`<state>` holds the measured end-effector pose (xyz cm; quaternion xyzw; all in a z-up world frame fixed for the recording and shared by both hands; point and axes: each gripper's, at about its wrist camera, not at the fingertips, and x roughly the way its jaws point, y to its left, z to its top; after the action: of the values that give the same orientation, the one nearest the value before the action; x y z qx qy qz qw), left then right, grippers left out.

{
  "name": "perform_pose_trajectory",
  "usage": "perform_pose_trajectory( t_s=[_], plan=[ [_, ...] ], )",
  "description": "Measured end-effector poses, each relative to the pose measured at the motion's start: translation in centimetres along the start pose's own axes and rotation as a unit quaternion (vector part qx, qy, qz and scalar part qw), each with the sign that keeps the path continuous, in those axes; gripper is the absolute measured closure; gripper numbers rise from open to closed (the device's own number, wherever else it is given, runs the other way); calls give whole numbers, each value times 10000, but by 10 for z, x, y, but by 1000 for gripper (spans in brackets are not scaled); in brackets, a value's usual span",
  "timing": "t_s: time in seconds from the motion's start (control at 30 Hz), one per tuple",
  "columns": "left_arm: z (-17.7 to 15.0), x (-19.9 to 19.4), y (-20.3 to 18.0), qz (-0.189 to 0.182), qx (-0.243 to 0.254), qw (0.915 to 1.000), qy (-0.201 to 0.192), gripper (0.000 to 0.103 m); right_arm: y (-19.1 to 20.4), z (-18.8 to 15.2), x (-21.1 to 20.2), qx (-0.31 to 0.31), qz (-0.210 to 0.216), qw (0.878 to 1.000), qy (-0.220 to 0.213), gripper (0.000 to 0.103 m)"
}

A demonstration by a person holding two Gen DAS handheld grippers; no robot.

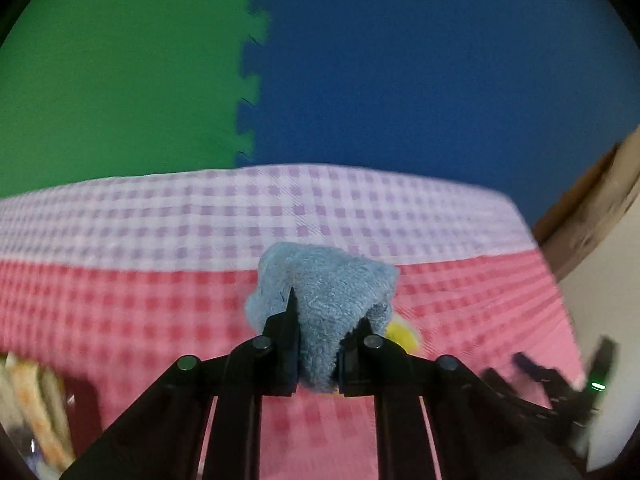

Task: Organize soft objects
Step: 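Carry the blue towel into the tin and open the left gripper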

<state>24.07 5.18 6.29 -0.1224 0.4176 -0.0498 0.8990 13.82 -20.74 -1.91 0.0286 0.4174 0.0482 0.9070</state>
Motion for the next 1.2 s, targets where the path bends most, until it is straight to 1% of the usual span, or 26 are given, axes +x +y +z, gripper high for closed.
perform_pose_trajectory(
  t_s=[0.07, 0.1, 0.17, 0.27, 0.33, 0.4, 0.5, 0.53, 0.6, 0.67, 0.73, 0.83, 0.87, 1.0, 1.07, 1.13, 1.2],
  plan=[
    [-14, -36, 6, -178, -177, 9995, -170, 91, 0, 0, 0, 4, -13, 10000, 3, 26],
    [-23, -56, 10, -203, -247, 9992, -248, 91, 1, 0, 0, 3, -20, 10000, 3, 26],
    [-43, -88, 17, -278, -347, 9986, -293, 91, 1, 0, 0, 9, -27, 10000, 2, 26],
    [-79, -140, 36, -155, -537, 9976, -402, 91, 1, 0, 0, -6, -49, 10000, 7, 26],
    [-99, -170, 54, 70, -621, 9970, -455, 91, 2, 0, 0, -29, -78, 10000, 16, 26],
    [-115, -197, 73, 382, -667, 9957, -522, 91, 3, 0, 0, -64, -115, 9999, 29, 26],
    [-126, -221, 104, 917, -575, 9925, -564, 91, 5, 0, 2, -130, -173, 9998, 52, 26],
    [-129, -221, 113, 995, -505, 9924, -515, 90, 5, 1, 3, -151, -191, 9997, 60, 26],
    [-133, -221, 129, 1273, -378, 9900, -470, 90, 7, 1, 4, -199, -245, 9995, 78, 26],
    [-131, -209, 137, 1289, -240, 9902, -486, 90, 9, 1, 5, -234, -287, 9993, 89, 26],
    [-125, -198, 142, 1437, -42, 9880, -562, 90, 10, 1, 5, -241, -304, 9992, 91, 26],
    [-107, -177, 145, 1552, 360, 9848, -690, 90, 9, 1, 5, -252, -317, 9991, 96, 25],
    [-102, -168, 146, 1619, 455, 9834, -674, 90, 10, 1, 5, -268, -338, 9990, 102, 25],
    [-89, -129, 152, 1910, 849, 9771, -400, 90, 12, 1, 6, -313, -386, 9987, 114, 25],
    [-89, -113, 156, 1928, 949, 9763, -261, 90, 13, 1, 6, -324, -395, 9986, 116, 25],
    [-94, -104, 158, 1967, 994, 9751, -228, 90, 13, 1, 6, -333, -396, 9986, 118, 25],
    [-97, -98, 159, 2025, 988, 9741, -199, 84, 12, 1, 6, -337, -392, 9986, 117, 25]
  ],
)
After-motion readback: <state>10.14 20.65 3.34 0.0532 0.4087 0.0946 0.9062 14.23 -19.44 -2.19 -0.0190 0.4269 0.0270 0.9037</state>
